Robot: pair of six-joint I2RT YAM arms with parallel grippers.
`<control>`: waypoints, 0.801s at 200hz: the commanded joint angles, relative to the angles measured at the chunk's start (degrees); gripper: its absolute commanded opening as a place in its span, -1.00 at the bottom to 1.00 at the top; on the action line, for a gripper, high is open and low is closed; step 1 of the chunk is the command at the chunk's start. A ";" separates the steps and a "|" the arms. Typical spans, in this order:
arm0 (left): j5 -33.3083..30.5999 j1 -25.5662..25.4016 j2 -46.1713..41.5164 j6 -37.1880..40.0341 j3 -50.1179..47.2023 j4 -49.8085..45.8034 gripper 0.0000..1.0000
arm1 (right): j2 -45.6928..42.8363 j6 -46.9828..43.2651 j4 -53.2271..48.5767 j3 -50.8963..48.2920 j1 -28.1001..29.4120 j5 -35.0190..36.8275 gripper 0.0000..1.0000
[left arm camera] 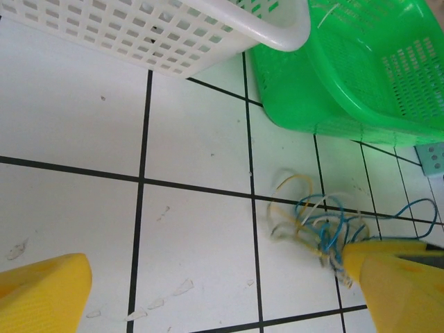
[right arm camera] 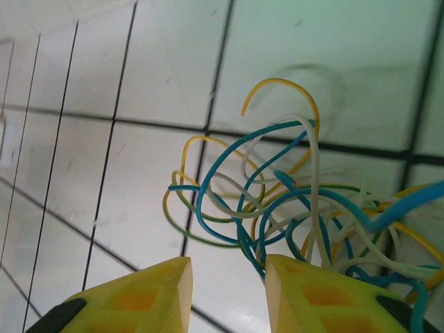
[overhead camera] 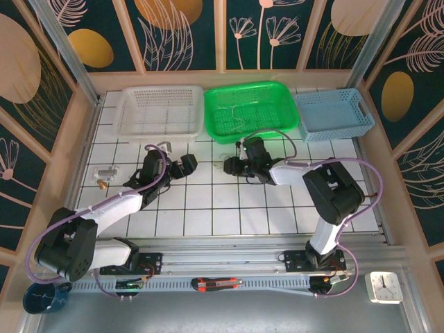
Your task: Untangle the cables
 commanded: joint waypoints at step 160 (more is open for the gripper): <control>4.23 0.35 0.11 -0.75 -0.81 4.07 0.97 | -12.50 -5.22 -7.04 -1.27 -6.88 9.40 0.02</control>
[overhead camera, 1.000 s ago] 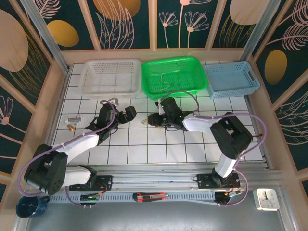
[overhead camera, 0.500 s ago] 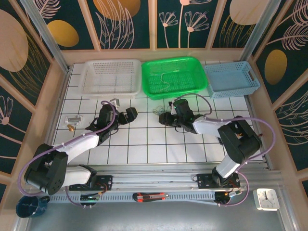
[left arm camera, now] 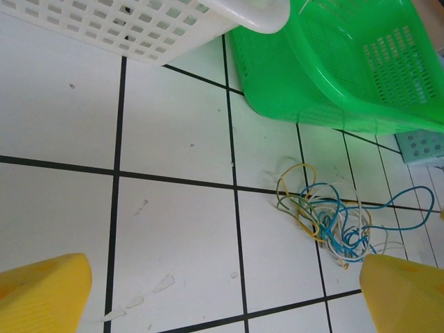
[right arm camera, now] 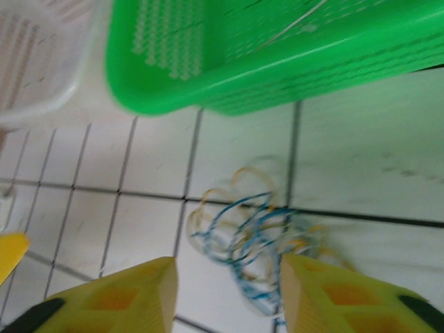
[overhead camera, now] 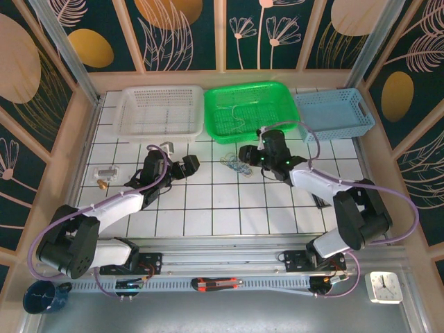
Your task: Untangle the cables
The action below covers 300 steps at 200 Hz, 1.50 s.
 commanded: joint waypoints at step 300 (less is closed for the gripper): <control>3.27 0.38 2.99 -0.70 1.15 3.56 0.98 | 11.93 -8.50 -5.11 6.49 4.44 1.05 -0.02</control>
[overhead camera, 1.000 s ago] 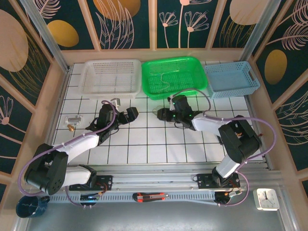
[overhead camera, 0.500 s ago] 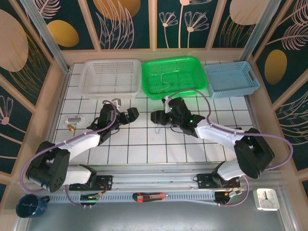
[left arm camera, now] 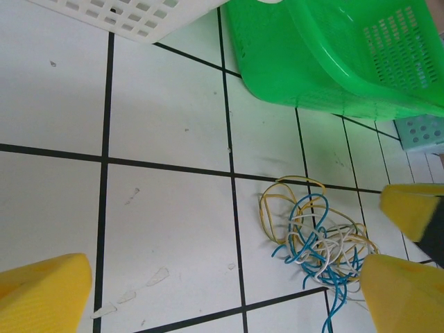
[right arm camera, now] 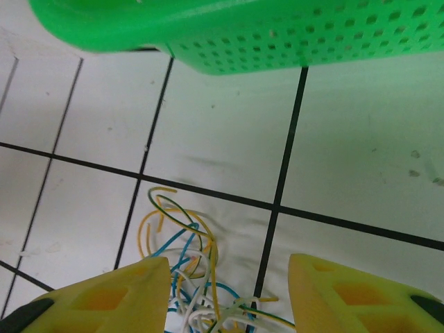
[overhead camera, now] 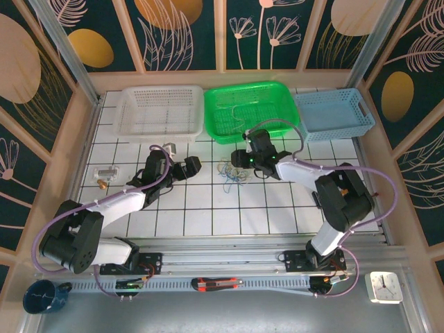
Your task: Untangle the cables
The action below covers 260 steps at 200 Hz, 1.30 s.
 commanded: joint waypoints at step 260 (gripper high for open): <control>-14.94 1.48 -12.24 -9.13 -9.38 3.84 0.98 | 17.66 -15.85 -14.38 24.55 9.72 -5.03 -0.05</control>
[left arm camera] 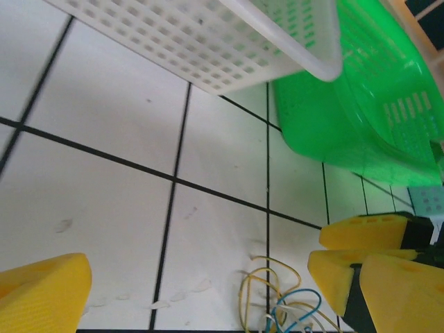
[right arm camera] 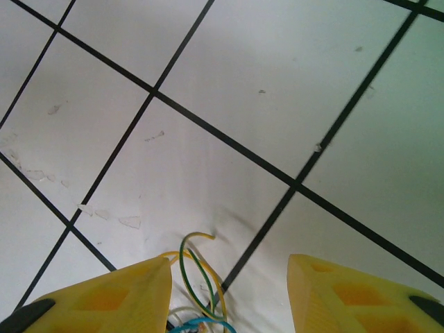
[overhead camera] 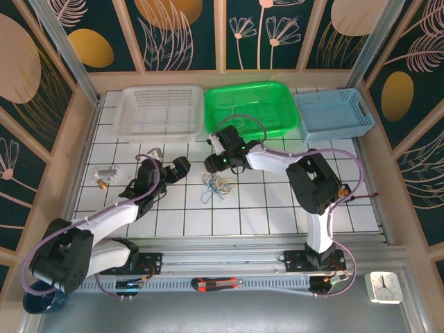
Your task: Untangle the cables
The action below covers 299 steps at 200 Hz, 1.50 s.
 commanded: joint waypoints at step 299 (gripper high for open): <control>20.66 -2.92 16.35 21.83 15.60 -2.62 0.98 | -16.61 20.75 19.68 -13.32 -6.42 -6.80 -1.00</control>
